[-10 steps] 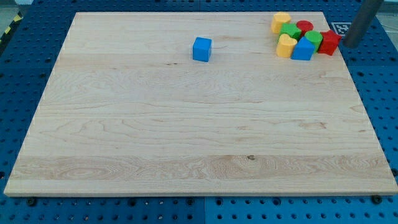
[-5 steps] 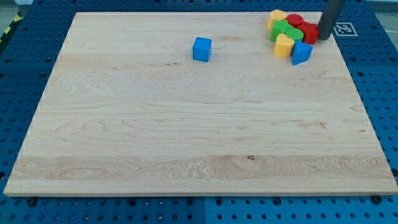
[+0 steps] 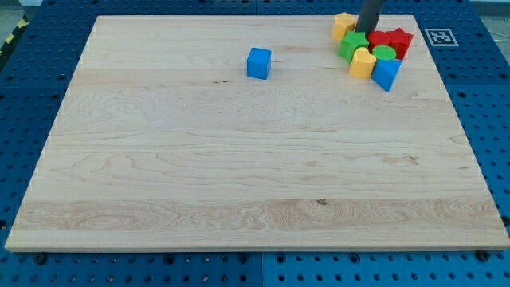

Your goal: Slide the green star to the bottom right of the blue cube

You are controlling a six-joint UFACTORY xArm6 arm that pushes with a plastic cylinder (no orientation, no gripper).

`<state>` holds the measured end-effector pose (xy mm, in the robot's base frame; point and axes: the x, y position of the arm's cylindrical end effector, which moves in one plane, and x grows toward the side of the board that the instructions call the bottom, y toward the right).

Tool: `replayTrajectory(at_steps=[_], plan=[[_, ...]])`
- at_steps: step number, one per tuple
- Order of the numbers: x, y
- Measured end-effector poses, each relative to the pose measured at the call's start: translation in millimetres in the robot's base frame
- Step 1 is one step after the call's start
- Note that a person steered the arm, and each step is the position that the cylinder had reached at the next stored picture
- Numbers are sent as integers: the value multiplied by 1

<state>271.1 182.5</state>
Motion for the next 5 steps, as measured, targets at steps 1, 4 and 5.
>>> replayTrajectory(at_steps=[1, 4, 5], plan=[[37, -13], [42, -47], [49, -73]])
